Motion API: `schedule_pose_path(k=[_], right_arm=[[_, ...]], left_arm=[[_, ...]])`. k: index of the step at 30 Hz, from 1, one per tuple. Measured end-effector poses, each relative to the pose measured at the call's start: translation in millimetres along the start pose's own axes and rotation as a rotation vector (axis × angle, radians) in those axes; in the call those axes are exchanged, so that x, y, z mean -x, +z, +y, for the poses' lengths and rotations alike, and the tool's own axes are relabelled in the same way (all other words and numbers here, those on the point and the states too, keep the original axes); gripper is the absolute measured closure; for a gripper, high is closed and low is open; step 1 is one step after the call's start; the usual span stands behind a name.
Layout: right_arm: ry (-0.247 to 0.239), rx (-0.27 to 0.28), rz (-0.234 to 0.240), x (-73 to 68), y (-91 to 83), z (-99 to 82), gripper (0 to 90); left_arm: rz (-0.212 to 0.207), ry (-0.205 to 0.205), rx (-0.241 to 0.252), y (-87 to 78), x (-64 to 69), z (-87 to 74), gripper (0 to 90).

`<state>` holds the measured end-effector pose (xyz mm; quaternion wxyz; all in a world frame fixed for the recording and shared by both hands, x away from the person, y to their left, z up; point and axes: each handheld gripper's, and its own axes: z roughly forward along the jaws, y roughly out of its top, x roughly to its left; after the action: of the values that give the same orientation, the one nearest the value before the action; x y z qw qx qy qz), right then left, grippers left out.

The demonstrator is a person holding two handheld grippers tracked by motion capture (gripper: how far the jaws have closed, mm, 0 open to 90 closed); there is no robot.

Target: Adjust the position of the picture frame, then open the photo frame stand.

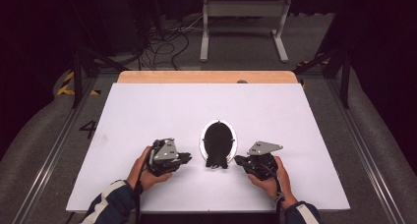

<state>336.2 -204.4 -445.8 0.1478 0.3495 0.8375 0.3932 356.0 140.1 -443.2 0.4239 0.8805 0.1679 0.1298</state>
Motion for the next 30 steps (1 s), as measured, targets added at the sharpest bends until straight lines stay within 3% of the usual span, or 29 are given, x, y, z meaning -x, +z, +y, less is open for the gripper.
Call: schedule_pose_path(k=[3,6,10,14,19,30], right_arm=[[0.006,0.007,0.007,1.1,-5.6,1.3,82.4],[0.014,0.008,0.017,1.3,-8.5,3.2,77.0],[0.000,-0.016,0.026,-2.3,-5.7,4.5,72.8],[-0.020,-0.040,0.047,-8.5,-1.8,6.2,71.4],[-0.040,-0.077,0.075,-16.1,6.1,8.9,69.4],[-0.068,-0.144,0.072,-25.5,13.9,12.0,63.4]], left_arm=[[0.023,-0.022,0.025,-20.9,-2.5,-15.1,69.3],[0.070,-0.047,0.044,-40.6,-5.4,-31.2,57.0],[0.161,-0.095,0.027,-59.1,-7.9,-48.5,35.2],[0.198,-0.129,0.032,-73.9,-8.2,-63.5,25.4],[0.212,-0.174,0.010,-81.7,-8.3,-77.7,18.9],[0.203,-0.169,-0.013,-76.5,-3.7,-77.3,15.3]])
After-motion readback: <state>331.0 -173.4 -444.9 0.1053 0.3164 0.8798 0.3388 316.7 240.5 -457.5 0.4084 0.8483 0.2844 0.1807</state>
